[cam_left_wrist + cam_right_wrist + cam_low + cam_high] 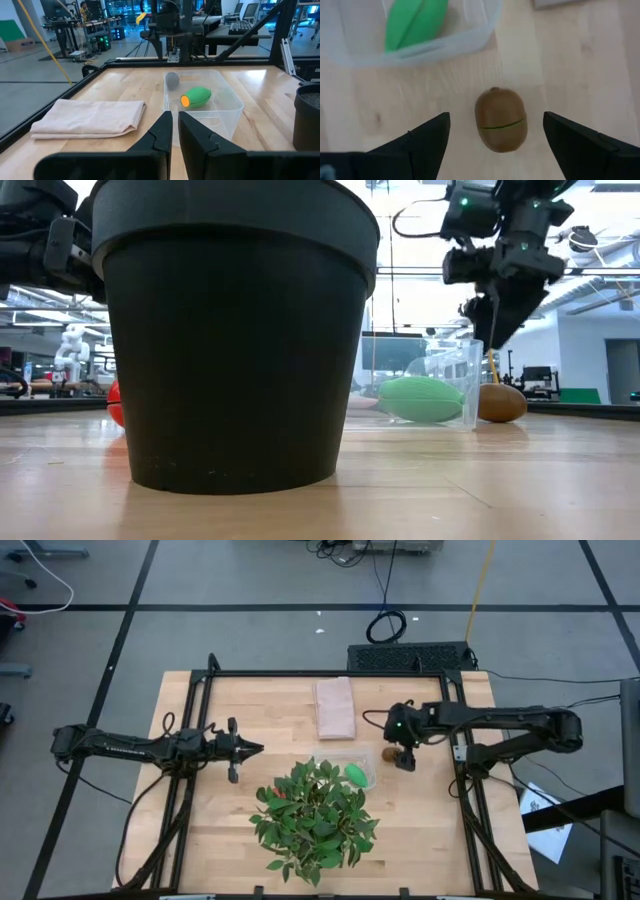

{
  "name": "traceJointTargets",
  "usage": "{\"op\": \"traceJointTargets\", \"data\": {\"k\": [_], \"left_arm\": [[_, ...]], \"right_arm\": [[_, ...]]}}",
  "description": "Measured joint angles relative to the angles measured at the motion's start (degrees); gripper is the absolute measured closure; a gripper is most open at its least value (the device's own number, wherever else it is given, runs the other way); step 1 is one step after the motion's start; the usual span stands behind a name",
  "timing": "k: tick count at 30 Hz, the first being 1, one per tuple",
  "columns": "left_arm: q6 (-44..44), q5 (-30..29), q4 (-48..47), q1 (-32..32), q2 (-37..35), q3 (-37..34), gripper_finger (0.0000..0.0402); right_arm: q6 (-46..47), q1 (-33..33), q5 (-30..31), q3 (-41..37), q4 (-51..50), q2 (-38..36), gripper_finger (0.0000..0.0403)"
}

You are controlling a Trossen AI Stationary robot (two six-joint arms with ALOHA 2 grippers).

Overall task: Pick and placing Produce into tupperware
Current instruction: Put the kiwi into the transparent bin

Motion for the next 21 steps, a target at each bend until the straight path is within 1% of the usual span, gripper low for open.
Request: {"op": "traceJointTargets", "data": {"k": [3,6,12,21], "left_arm": [[0.00,0.00,-0.47,-0.02,0.02,0.00,0.0371],[0.03,-0.01,-1.31,0.00,0.02,0.00,0.0371],[0.05,-0.02,-1.47,-0.02,0.02,0.00,0.0371],[0.08,0.00,-1.43,0.00,0.02,0.00,0.0371]], "right_arm": [[-1.52,0.00,0.28,0.00,-0.26,1.71,0.0086],[-3.06,0.02,2.11,0.00,-0.24,2.78,0.0085],[-4.63,-0.02,1.95,0.00,0.22,4.00,0.0085],[-4.17,-0.31,1.68,-0.79,0.82,4.40,0.0085]]}}
